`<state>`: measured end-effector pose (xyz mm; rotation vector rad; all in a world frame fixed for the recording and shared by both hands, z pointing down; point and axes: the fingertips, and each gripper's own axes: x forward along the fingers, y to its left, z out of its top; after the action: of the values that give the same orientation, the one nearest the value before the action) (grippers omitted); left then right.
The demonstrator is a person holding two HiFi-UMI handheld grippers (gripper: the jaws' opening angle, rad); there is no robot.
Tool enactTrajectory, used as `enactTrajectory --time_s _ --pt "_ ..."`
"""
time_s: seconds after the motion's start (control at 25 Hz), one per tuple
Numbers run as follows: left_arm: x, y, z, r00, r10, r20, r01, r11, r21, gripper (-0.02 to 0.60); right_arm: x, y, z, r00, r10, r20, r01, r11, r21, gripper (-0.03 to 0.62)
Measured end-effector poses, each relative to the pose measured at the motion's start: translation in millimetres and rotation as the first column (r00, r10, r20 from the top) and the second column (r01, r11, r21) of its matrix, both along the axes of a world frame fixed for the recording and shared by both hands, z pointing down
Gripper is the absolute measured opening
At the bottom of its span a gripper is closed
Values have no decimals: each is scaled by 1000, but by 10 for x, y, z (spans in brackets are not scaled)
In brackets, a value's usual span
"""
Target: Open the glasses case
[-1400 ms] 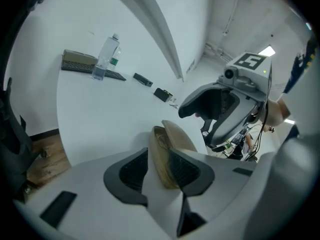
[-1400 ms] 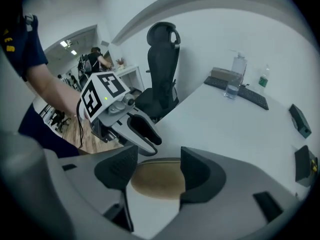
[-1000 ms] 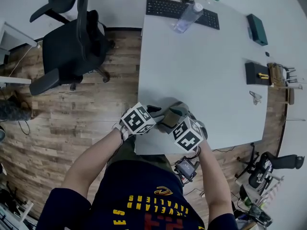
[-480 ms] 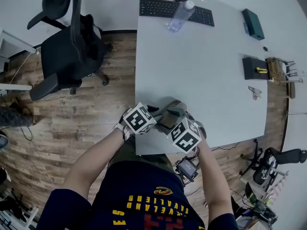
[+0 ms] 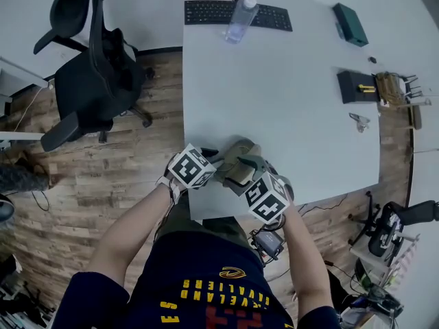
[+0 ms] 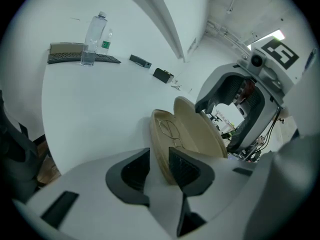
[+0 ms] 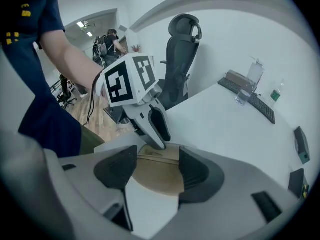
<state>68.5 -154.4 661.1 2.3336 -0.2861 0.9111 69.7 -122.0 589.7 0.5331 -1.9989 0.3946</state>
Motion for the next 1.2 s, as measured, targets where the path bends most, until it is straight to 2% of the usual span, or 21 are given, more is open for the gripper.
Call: enactTrajectory --time_s 0.52,0.88,1.2 --pt "-28 -6 15 999 -24 41 23 1000 9 127 303 289 -91 998 56 32 -56 998 19 275" --pt "-33 -10 30 997 -42 65 41 999 12 127 632 554 131 990 140 26 -140 990 -21 275" --pt "-40 -9 38 996 -52 78 51 999 13 127 727 610 310 979 201 45 -199 979 -32 275"
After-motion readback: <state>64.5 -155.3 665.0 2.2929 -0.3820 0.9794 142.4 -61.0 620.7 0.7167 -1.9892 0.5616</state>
